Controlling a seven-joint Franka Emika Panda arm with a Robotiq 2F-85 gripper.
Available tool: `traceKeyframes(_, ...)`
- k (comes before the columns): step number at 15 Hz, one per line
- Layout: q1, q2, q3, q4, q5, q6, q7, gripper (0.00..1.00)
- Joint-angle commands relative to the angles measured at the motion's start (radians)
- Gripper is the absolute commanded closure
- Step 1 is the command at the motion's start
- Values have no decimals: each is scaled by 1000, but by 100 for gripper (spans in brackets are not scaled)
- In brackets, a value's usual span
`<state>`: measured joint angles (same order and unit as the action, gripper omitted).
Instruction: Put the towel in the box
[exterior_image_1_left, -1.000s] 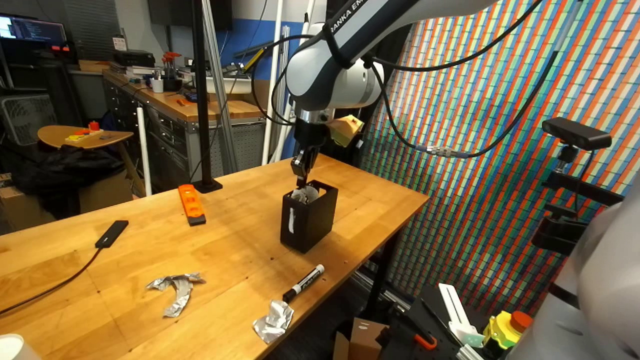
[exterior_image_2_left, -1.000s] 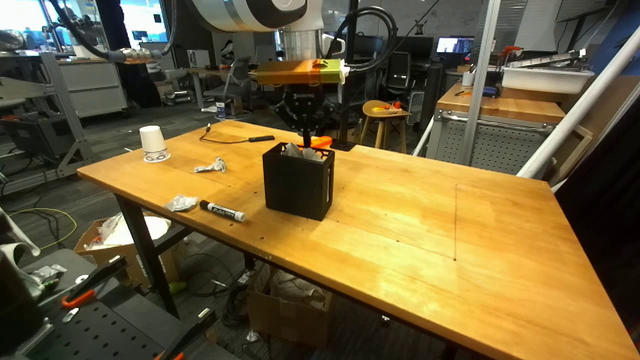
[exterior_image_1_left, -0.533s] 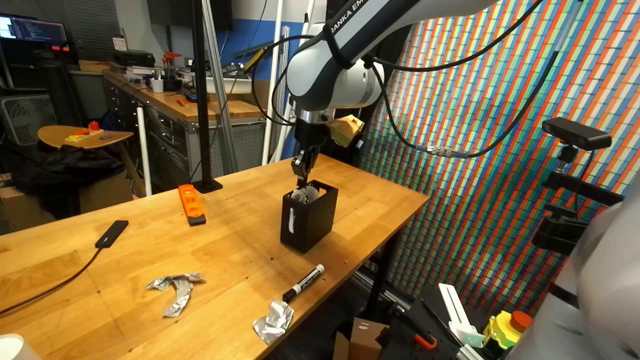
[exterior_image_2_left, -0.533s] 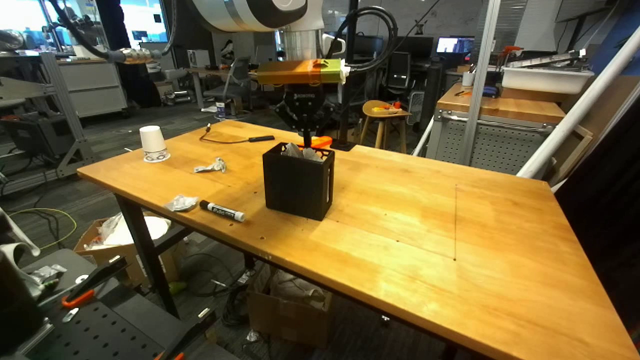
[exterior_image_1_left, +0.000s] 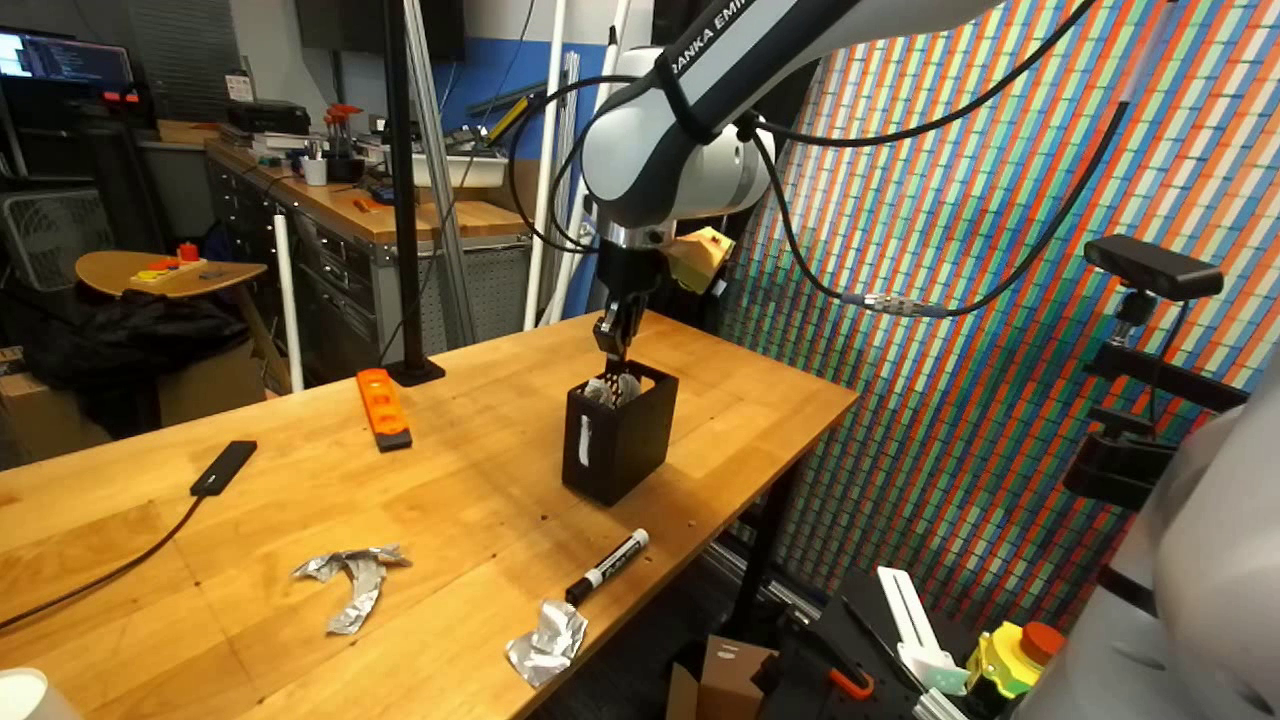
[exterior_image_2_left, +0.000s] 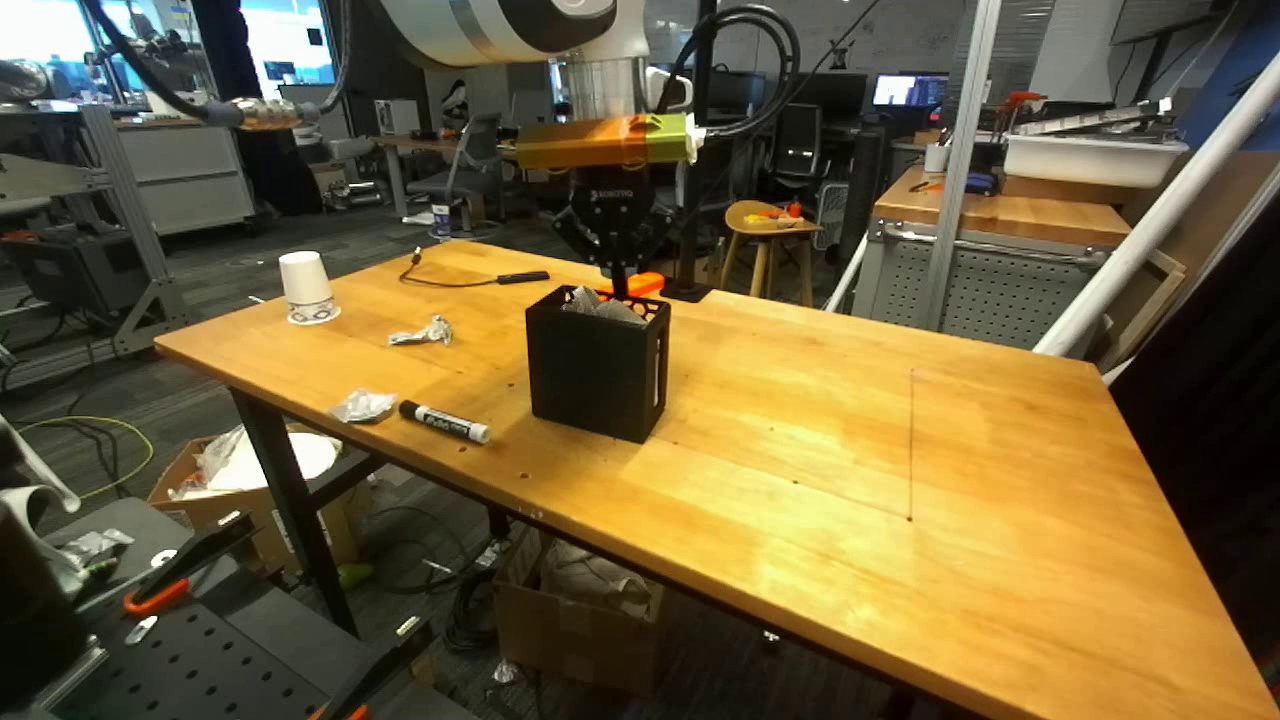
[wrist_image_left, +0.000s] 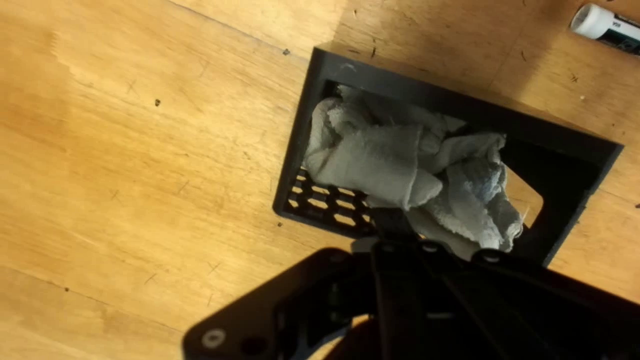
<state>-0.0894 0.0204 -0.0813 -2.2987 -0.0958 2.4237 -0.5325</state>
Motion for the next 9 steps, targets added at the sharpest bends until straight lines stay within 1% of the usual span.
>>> traceKeyframes(1, -8, -33, -8, -36, -39, -11, 22, 100)
traceKeyframes(9, -7, -22, -7, -70, -29, -10, 23, 100)
